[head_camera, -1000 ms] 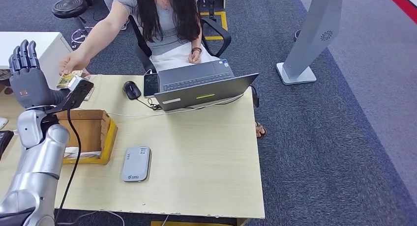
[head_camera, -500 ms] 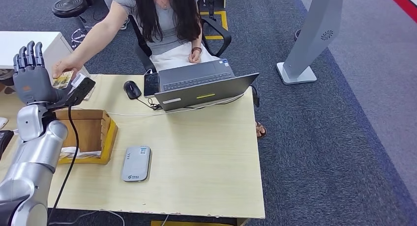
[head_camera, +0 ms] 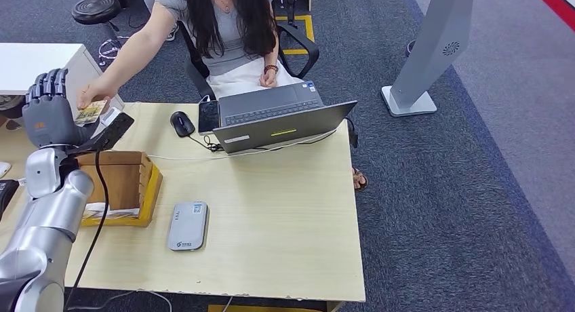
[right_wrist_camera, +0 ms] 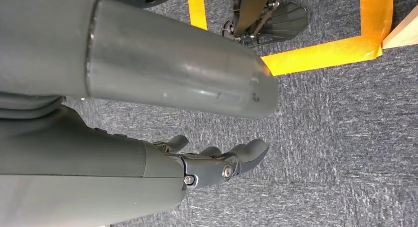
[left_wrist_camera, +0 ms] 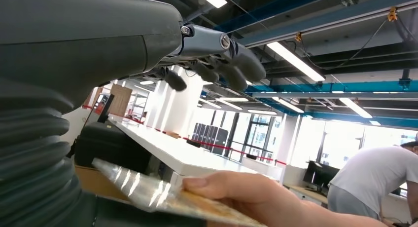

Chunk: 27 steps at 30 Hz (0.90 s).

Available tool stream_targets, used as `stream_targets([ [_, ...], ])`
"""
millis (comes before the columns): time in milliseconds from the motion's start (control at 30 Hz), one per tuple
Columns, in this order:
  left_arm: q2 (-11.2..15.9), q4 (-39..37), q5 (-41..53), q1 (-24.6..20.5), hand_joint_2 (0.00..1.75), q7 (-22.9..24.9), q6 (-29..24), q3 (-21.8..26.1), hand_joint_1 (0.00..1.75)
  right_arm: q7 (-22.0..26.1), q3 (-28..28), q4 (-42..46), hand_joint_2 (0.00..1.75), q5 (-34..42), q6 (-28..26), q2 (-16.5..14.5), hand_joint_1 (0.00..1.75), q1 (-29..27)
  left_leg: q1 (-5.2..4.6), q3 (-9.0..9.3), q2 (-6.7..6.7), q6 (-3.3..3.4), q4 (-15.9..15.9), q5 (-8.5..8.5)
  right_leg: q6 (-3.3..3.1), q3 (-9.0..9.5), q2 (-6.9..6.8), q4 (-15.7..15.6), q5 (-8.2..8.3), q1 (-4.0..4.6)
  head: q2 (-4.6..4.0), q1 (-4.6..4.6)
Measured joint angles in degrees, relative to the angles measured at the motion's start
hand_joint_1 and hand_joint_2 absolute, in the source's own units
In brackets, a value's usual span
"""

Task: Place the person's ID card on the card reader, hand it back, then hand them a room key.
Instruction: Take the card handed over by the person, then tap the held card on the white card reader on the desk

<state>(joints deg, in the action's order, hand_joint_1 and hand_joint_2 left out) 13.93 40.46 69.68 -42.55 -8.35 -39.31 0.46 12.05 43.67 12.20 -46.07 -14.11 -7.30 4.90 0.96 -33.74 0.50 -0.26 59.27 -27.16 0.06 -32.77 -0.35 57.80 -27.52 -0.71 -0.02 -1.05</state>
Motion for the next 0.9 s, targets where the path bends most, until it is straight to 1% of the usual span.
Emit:
stream_targets([
  [433,0.13,1.21,-0.08,1.39,1.75,-0.19,-0.25,0.00,1.75,0.04,-0.39,0.00,0.00,-0.16,0.15,0.00,0.00,0.07,0.00,-0.02,-0.01,0.00,0.00,0.00,0.00,0.00,-0.01,0.00,0.00,0.00,0.00,0.00],
  [667,0.14,2.62,0.69,2.56,1.75,-1.86,-0.27,0.21,1.75,0.02,-0.44,0.00,0.00,-0.67,0.15,0.00,0.00,0.10,0.00,-0.02,-0.02,0.00,0.00,0.00,0.00,0.00,-0.01,0.00,0.00,0.00,0.00,0.00],
  [900,0.14,3.19,0.63,3.29,1.75,-2.06,-0.27,0.72,1.75,0.02,-0.44,0.00,0.00,-0.70,0.14,-0.02,0.00,0.10,0.00,-0.02,-0.02,0.00,0.00,0.00,0.00,0.00,-0.02,0.00,0.00,0.00,0.00,0.00],
])
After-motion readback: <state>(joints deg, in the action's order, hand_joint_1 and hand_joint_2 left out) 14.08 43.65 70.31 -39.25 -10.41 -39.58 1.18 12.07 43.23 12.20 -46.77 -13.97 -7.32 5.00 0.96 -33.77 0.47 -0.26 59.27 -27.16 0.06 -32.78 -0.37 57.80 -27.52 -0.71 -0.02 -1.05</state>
